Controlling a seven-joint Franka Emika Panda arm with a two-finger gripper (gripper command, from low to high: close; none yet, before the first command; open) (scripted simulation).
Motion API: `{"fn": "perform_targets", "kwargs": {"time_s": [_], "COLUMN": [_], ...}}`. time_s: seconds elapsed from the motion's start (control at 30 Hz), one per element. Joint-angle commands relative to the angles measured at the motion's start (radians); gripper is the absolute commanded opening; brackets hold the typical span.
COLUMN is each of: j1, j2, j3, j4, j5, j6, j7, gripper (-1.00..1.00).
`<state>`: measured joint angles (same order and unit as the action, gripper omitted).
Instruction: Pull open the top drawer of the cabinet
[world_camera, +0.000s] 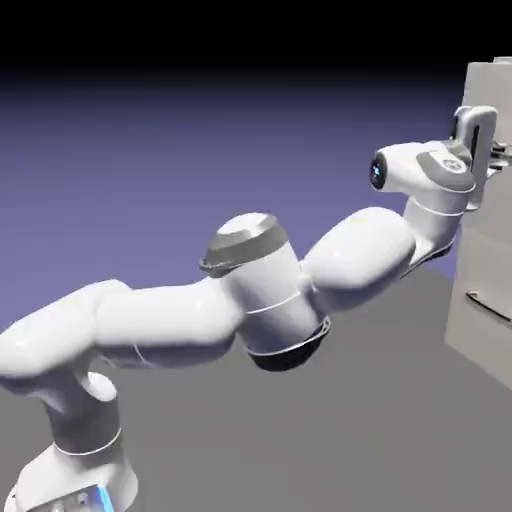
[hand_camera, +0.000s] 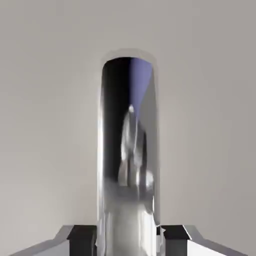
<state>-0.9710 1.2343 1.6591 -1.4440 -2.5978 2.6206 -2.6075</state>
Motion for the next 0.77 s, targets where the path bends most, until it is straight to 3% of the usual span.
{"fn": "perform_targets", "kwargs": {"time_s": [0.0, 0.63, 0.67, 0.73], "j1": [-0.025, -0.538, -0.538, -0.57], "j2": [-0.004, -0.028, -0.028, -0.024], "j3": [0.008, 0.243, 0.243, 0.262], "j4": [-0.036, -0.705, -0.705, -0.742], "j5": [-0.004, 0.009, 0.009, 0.017], "j6": [-0.012, -0.198, -0.198, -0.204], "j7": [0.012, 0.16, 0.16, 0.164], "gripper": [-1.0, -1.0, 1.0, 1.0]}}
